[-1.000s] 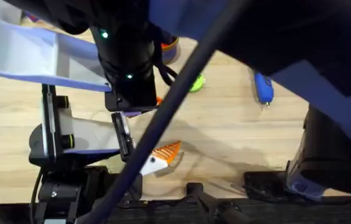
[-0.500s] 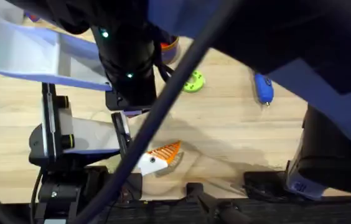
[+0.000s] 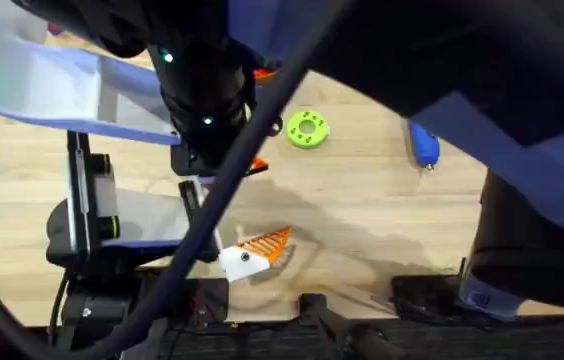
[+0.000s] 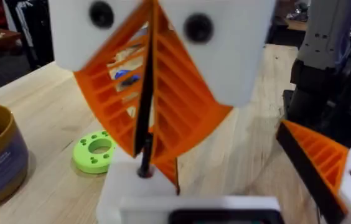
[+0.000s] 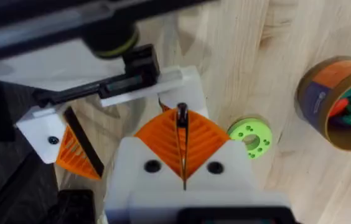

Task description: Pick up the gripper from the table and insert it into the empty holder that is missing its gripper. Then pick up a screw, insert it into the mounting hole, and use the screwdriver to tighten it. Finally, clean up the table by picking up the vegetable and placing it into the bucket.

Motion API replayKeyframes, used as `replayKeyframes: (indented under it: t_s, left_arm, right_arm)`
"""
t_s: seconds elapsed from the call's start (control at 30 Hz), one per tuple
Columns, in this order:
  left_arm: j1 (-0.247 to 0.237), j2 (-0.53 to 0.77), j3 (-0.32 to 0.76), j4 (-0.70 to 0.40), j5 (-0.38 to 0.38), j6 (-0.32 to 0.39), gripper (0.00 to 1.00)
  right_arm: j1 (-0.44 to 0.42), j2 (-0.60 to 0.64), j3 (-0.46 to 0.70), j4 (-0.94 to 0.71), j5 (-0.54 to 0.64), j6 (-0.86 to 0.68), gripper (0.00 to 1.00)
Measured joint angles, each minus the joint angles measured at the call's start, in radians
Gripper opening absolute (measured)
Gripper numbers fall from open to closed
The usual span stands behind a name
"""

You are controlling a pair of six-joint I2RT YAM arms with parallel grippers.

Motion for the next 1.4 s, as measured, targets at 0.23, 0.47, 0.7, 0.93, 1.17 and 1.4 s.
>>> replayKeyframes:
  t_s: [0.23,0.47,0.7,0.93,1.17,1.4]
  left_arm:
    - [0.0,0.0,0.0,0.0,0.0,0.0,0.985]
    - [0.0,0.0,0.0,0.0,0.0,-0.004,0.985]
    - [0.0,0.0,0.0,-0.001,-0.001,-0.007,0.985]
    - [0.0,0.0,0.0,-0.001,0.001,-0.027,0.985]
    - [0.0,0.0,0.0,-0.001,0.003,-0.03,0.985]
    - [0.0,0.0,0.0,-0.002,0.003,-0.03,0.985]
  right_arm:
    - [0.0,0.003,0.0,0.0,0.0,0.0,0.006]
    - [0.0,0.01,0.0,0.0,-0.004,0.0,0.006]
    - [0.0,0.015,0.0,0.001,-0.008,0.0,0.006]
    - [0.0,0.026,0.002,0.008,-0.011,0.0,0.006]
    - [0.0,0.031,0.003,0.012,-0.015,0.0,0.006]
    - [-0.011,0.031,0.003,0.003,-0.02,0.005,0.005]
